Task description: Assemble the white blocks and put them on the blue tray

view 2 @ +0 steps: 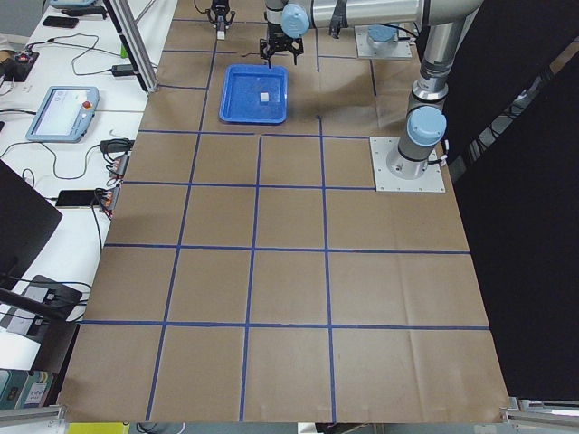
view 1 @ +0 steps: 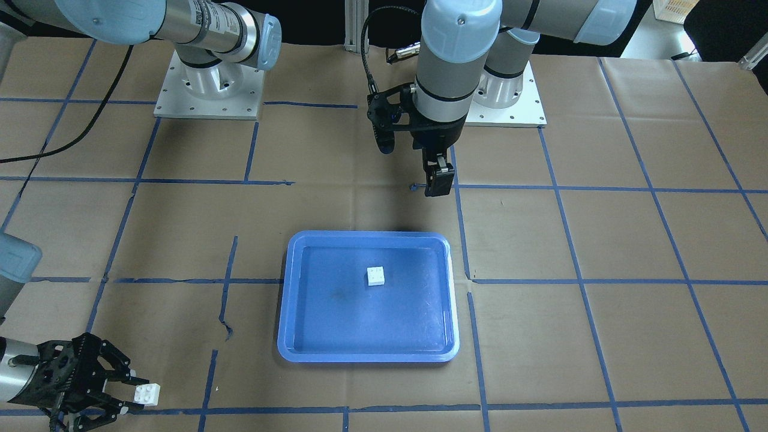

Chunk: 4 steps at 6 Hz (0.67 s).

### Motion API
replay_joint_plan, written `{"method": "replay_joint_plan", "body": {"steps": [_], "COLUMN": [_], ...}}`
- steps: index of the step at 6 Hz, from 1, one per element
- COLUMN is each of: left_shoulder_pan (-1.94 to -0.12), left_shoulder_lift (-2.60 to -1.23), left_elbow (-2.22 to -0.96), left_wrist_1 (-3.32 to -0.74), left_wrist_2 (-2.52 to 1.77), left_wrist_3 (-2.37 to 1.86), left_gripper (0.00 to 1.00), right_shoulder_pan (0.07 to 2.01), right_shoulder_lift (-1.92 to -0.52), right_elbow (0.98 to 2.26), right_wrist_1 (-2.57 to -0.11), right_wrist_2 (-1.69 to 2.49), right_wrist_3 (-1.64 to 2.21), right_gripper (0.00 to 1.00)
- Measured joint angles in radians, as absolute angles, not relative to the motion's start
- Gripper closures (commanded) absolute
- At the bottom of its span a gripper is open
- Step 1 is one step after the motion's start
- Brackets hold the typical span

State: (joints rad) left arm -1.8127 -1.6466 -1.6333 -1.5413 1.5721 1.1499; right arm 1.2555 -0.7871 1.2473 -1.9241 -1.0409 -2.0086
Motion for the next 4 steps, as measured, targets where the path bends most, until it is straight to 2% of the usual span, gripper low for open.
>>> {"method": "replay_joint_plan", "body": {"steps": [2, 4], "left_shoulder_pan": [-1.791, -1.767], "left_shoulder_lift": [-1.62, -1.607], "left_elbow": [-1.552, -1.525], "left_wrist_1": [-1.659, -1.661], "left_wrist_2": [1.569, 1.57], "left_wrist_3": [1.113, 0.877], "left_gripper": [0.01, 0.01], "right_shoulder_pan": [1.306, 1.412], "right_shoulder_lift": [-0.842, -0.892], "right_elbow": [1.256, 1.286], "right_wrist_1": [-1.921, -1.935], "right_wrist_2": [-1.048, -1.047], "right_wrist_3": [-1.932, -1.753], "right_gripper": [0.78, 0.78]}}
